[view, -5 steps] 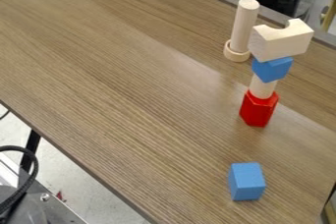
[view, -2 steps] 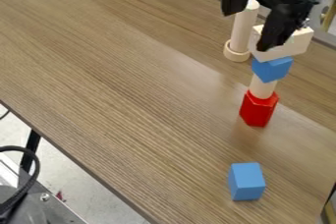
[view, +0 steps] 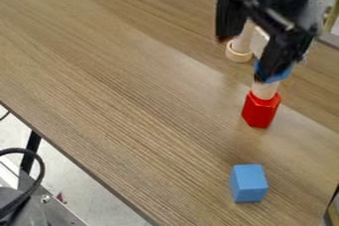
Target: Put the blue cube on top of the cuboid
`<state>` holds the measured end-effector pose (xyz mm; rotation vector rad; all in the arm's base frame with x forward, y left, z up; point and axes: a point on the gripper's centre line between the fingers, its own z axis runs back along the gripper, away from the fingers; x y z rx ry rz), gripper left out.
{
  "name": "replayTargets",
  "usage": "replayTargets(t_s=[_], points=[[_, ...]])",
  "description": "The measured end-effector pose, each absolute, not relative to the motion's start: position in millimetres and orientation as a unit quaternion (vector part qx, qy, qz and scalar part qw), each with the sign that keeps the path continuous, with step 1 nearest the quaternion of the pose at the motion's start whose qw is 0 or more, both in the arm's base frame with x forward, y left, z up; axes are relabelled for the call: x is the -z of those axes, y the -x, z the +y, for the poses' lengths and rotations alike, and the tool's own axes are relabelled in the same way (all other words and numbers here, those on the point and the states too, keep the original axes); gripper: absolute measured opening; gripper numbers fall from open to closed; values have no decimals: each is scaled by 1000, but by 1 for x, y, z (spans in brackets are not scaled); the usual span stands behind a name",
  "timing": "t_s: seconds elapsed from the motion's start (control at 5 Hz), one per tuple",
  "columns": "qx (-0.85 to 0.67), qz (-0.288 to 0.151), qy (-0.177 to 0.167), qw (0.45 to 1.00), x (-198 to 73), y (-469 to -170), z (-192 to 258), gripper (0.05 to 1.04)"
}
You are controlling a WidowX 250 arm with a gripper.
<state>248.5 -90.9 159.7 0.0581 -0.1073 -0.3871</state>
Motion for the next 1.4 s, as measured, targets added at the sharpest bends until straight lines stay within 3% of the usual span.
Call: replayTargets(t_s=[0.2,0.4,0.6,0.8,1.0,1.4], points=[[212,-31,-8,977,-135,-240,-96,1001],[233,-9,37,972,-99,-231,-104,1001],[237,4,39,971,-79,-226,-104,1001],[243,10,40,969,-67,-220,-107,1001],[251,8,19,968,-57,-209,-113,1001],[268,-38,-22,962,-55,-204,-123,1001]])
